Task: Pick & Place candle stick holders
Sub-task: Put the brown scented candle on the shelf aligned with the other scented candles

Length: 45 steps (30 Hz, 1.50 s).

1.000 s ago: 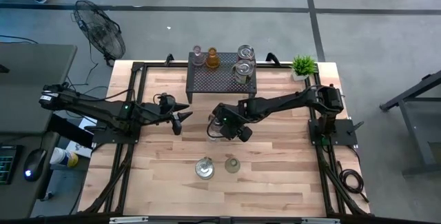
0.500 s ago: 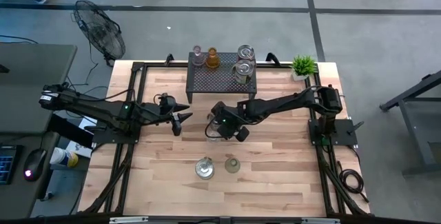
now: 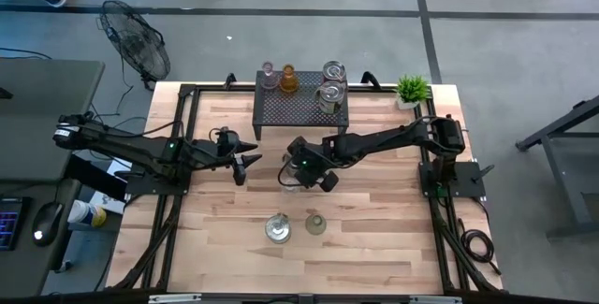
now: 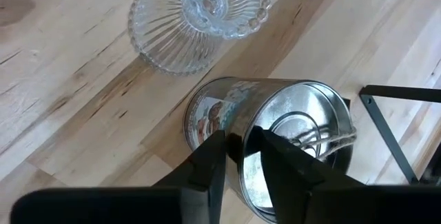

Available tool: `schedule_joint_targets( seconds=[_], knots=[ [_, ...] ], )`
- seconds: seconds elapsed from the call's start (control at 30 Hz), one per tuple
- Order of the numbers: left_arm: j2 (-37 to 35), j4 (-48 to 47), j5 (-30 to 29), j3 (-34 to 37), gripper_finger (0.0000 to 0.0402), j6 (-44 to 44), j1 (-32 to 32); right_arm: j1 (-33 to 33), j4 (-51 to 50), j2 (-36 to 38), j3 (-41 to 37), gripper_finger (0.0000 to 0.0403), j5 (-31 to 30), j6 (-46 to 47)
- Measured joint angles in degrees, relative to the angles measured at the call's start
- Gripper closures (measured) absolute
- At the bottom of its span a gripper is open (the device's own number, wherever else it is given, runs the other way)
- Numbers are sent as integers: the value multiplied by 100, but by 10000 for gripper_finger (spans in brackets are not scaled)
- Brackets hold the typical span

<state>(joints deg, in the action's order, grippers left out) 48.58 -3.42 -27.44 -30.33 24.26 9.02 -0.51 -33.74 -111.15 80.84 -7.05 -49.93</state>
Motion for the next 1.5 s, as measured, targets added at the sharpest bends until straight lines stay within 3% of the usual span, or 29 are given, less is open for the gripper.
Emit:
schedule_joint_targets(
  seconds=[0.4,0.83,1.27,1.5],
  knots=[
    [0,-11,1,0,236,5,0,2,-139,2,-2,397,163,15],
    [0,-11,0,0,236,14,0,-31,-410,12,55,402,336,179],
    [0,-11,0,0,236,8,0,-31,-1585,-52,964,402,445,234],
    [0,-11,108,0,236,5,0,-29,-1590,-48,1113,402,220,202]
  ],
)
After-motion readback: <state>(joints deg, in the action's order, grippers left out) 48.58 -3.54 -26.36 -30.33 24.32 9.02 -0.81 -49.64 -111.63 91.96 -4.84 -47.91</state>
